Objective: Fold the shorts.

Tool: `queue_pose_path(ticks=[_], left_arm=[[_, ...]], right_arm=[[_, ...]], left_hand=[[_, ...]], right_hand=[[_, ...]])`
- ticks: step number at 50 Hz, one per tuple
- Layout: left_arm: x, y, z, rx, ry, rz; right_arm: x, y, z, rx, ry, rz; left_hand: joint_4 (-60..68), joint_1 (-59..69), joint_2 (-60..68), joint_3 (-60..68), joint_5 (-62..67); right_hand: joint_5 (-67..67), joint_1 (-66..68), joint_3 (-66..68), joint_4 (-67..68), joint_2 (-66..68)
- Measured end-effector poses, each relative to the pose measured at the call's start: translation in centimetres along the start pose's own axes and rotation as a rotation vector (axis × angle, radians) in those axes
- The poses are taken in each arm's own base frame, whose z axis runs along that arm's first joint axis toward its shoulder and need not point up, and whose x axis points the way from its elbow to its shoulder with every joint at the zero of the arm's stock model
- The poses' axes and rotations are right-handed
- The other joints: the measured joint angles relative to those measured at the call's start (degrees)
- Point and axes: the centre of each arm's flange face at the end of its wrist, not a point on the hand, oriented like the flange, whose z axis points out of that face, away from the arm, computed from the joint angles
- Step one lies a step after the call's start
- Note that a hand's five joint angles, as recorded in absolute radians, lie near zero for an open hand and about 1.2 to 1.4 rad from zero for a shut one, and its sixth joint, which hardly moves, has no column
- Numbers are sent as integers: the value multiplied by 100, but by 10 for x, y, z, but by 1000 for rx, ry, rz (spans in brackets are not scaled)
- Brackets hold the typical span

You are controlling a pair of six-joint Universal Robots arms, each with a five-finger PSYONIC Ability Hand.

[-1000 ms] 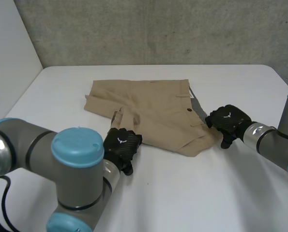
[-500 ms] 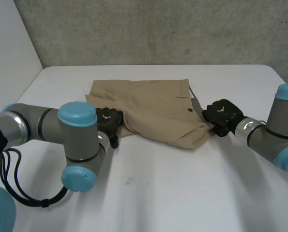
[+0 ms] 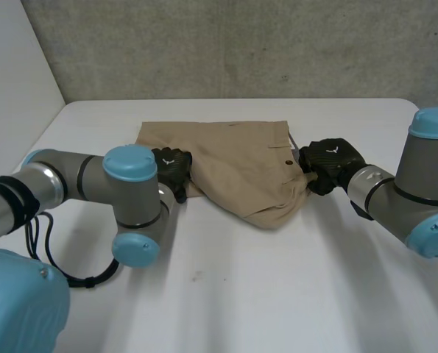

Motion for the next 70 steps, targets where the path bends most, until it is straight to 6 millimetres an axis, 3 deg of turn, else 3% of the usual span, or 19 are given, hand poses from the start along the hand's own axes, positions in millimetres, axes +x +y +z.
queue_pose_path(ticks=[4,9,15,20,27,29,35,40,44,51,53,56,59,63,67,68,70], left_arm=[[-1,0,5,9,-5,-1],[-9,-1,18,34,-30,-10],[-19,-2,17,7,-34,-11],[-30,-21,-4,-45,-6,-8],[-57,-67,-60,-130,69,-17],[-68,-82,-84,-166,100,-27],[-91,-98,-118,-226,155,-69],[-106,-93,-124,-258,162,-105],[-112,-69,-107,-282,140,-117],[-126,-11,-66,-343,2,-111],[-127,-3,-62,-350,-22,-108],[-128,0,-61,-350,-48,-99],[-126,-11,-69,-326,-53,-87],[-121,-39,-97,-267,-42,-73],[-119,-49,-112,-241,-37,-69],[-116,-59,-134,-205,-28,-66],[-112,-64,-152,-176,-12,-64]], right_arm=[[-2,0,0,-8,13,2],[-9,3,-1,-37,16,1],[-10,1,-4,-54,11,2],[-8,-7,-12,-65,19,-5],[-7,-22,-30,-113,12,-23],[-8,-27,-38,-138,2,-38],[-9,-41,-53,-171,-17,-57],[-11,-38,-55,-200,-29,-45],[-17,-21,-47,-239,-44,4],[-31,14,-27,-248,-14,86],[-31,17,-25,-242,1,91],[-31,21,-21,-224,38,92],[-32,20,-20,-204,64,89],[-33,18,-20,-186,79,84],[-33,17,-20,-182,79,82],[-34,17,-20,-180,77,78],[-35,16,-20,-179,76,76]], left_hand=[[512,667,504,529,504],[2824,2979,2841,2847,2746],[3382,3199,3362,3385,3086],[3382,3199,3362,3390,3086],[3421,3199,3372,3414,3086],[3424,3199,3384,3414,3086],[3427,3200,3387,3414,3085],[3428,3200,3393,3415,3086],[3428,3200,3402,3415,3086],[3428,3199,3420,3415,3086],[3034,2946,3044,3052,2892],[19,70,-78,108,81],[-1858,-1361,-1850,-1784,-1724],[-2099,-1826,-2095,-2000,-2108],[-2099,-1826,-2095,-2000,-2108],[-2099,-1826,-2095,-2000,-2107],[-1975,-1764,-1957,-1905,-1958]], right_hand=[[0,-5,0,0,0],[0,-4,0,0,0],[0,-4,0,0,0],[0,-4,0,0,0],[0,-4,0,0,0],[0,-4,0,1,0],[0,-4,0,3,0],[0,-4,0,3,0],[0,-4,0,4,0],[87,-4,0,4,0],[89,-4,0,4,0],[89,-4,0,4,0],[89,-4,0,4,0],[89,-4,0,4,0],[89,-4,0,4,0],[89,-4,0,4,0],[89,-4,0,4,0]])
